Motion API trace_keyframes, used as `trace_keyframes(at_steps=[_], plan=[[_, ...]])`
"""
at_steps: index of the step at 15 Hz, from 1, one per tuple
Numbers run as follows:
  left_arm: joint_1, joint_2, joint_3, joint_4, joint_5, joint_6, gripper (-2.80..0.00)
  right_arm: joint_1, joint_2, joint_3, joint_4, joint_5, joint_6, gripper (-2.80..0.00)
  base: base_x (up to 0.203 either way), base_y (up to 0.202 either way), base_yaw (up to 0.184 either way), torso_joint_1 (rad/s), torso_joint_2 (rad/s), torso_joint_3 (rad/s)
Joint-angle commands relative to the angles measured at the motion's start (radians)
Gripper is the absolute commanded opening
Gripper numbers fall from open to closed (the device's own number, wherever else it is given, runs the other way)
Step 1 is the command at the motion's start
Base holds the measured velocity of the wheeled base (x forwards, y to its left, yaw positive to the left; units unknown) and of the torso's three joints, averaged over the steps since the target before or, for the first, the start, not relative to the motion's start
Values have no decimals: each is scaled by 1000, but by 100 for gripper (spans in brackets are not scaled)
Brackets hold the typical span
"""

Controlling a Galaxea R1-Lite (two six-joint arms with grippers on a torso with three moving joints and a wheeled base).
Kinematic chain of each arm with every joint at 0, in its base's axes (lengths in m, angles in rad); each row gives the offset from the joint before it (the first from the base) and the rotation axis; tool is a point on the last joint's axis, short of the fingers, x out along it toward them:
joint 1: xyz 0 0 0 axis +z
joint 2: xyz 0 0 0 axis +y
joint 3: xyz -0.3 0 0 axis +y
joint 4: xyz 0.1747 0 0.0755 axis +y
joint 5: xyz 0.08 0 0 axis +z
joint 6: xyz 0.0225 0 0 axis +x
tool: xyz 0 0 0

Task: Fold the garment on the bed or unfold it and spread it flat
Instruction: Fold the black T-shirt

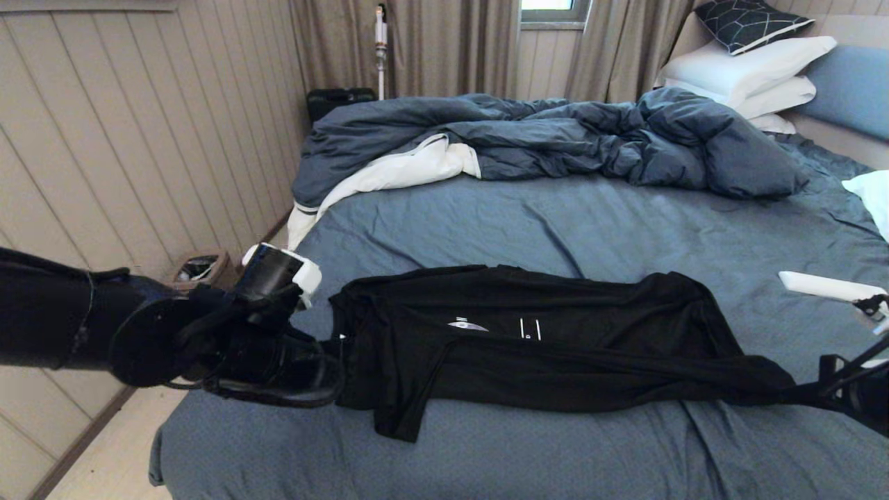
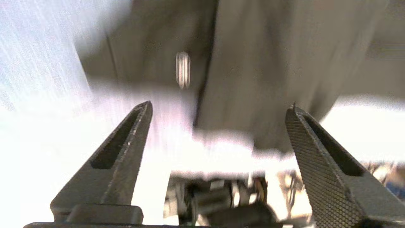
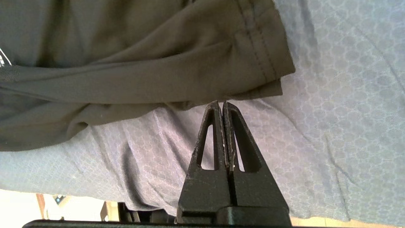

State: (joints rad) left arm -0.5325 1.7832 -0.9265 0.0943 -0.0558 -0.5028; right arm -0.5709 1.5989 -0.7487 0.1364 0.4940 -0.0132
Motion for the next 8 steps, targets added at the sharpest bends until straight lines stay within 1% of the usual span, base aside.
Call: trace_keyframes(at_steps=[1,2,3,5,8], plan=[[-38,-43,92,-49,0,-8,0,0,-1,12,-19,1,-1,-280,0,0,0,0,0,0],[-52,-32,109,-92,0,-15,0,0,-2,22,-36,1,-1,-280,0,0,0,0,0,0],[-56,-11,108,-105,0,-22,0,0,-2,30,-56,0,-1,-280,0,0,0,0,0,0],[-58,25,95,-118,-1,-26,0,0,-2,32,-58,1,-1,-280,0,0,0,0,0,0],[-58,27,92,-127,-1,-31,0,0,-11,35,-57,3,-1,-280,0,0,0,0,0,0]])
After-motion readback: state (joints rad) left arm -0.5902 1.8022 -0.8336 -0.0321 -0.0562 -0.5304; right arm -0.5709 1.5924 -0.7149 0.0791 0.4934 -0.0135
